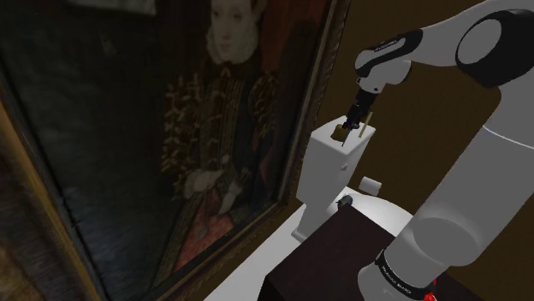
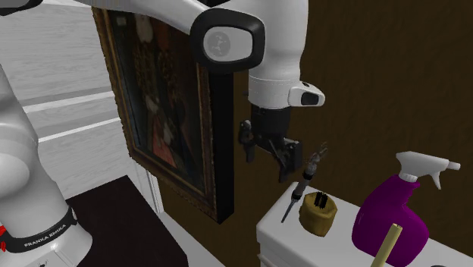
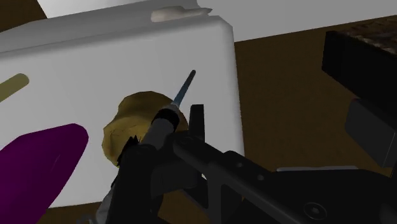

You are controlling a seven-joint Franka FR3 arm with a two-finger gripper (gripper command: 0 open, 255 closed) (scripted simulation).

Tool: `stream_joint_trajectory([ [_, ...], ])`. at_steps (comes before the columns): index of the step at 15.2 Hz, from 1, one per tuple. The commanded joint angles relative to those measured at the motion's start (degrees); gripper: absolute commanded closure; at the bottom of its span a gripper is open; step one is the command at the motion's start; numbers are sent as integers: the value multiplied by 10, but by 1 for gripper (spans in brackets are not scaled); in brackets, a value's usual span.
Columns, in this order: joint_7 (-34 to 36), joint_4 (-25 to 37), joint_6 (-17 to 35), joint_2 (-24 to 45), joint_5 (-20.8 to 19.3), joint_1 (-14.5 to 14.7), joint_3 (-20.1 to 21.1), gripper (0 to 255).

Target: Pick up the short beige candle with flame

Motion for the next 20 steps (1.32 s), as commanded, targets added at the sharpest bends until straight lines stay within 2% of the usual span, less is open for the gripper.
stream_joint_trajectory([
  [1,-49,36,7,60,46,-15,-8,0],
  [6,-134,147,-6,192,138,-83,7,0],
  [9,-163,214,-20,256,173,-126,24,0],
  [18,-177,190,24,280,193,-132,37,0],
  [19,-177,190,24,281,193,-132,37,255],
  [20,-177,191,24,281,193,-132,37,255],
])
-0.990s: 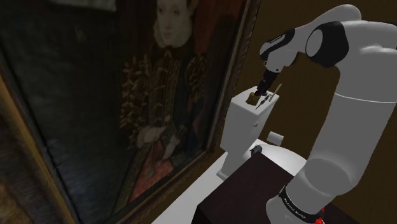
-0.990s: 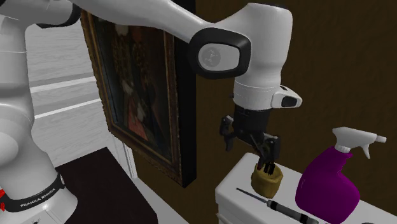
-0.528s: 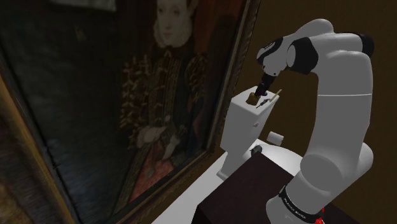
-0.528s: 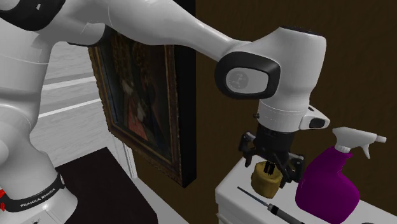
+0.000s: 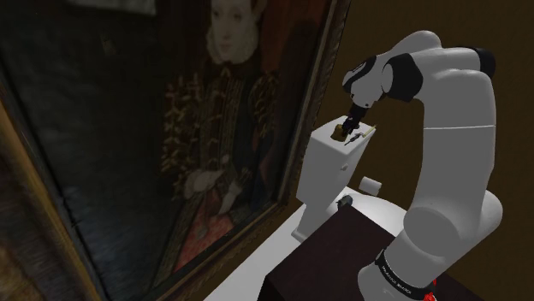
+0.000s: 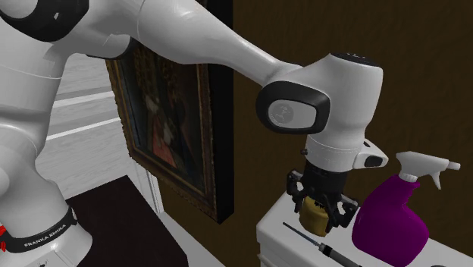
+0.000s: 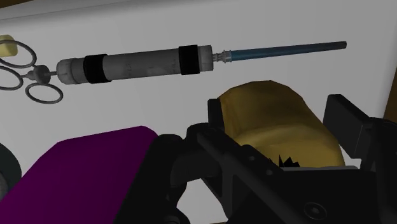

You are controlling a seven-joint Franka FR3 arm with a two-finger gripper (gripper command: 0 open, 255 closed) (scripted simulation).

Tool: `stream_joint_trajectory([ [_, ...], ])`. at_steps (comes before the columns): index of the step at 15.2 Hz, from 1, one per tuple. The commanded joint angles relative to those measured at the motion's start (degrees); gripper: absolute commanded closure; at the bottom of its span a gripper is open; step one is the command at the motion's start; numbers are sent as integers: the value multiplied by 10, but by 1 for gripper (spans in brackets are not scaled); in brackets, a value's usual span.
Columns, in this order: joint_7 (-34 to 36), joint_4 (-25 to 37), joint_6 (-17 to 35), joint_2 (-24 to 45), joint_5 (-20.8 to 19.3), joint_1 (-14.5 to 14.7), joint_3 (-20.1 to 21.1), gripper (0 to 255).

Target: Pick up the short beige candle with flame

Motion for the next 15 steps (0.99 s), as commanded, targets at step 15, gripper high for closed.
stream_joint_trajectory([
  [15,13,22,-40,-23,-19,6,-11,255],
])
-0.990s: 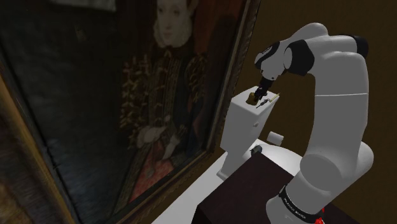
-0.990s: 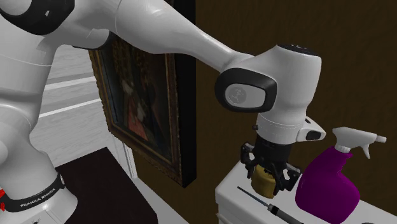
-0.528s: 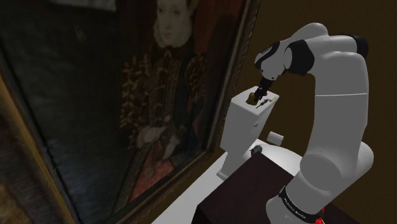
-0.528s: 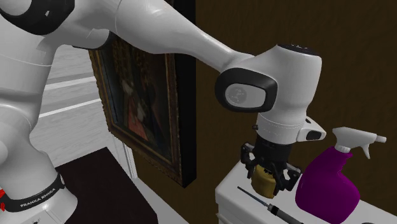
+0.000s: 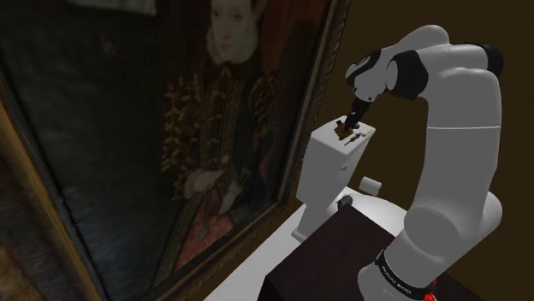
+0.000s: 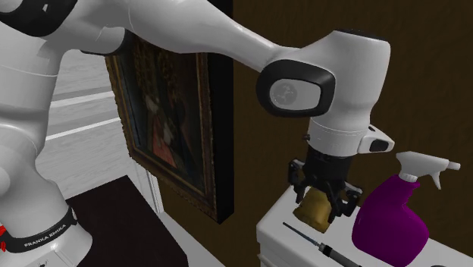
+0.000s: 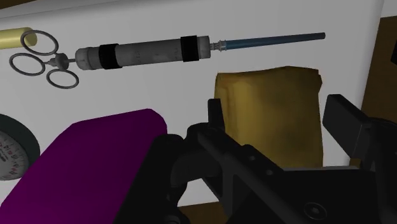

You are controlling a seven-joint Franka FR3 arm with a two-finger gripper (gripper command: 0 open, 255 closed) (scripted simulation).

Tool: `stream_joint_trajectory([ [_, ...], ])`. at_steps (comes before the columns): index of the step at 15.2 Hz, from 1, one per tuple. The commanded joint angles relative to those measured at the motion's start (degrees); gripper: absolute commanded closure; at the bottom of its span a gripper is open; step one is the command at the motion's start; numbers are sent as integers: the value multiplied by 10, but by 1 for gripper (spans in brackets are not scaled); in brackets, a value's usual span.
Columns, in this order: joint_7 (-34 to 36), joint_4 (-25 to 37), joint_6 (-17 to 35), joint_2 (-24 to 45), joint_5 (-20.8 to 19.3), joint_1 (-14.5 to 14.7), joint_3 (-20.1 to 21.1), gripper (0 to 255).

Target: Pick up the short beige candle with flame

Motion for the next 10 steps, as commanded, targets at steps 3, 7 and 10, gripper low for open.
stream_joint_trajectory([
  [3,8,17,-25,-11,-10,2,-5,255],
  [7,15,35,-51,-21,-18,3,-10,255],
  [10,16,40,-58,-23,-21,3,-11,255],
])
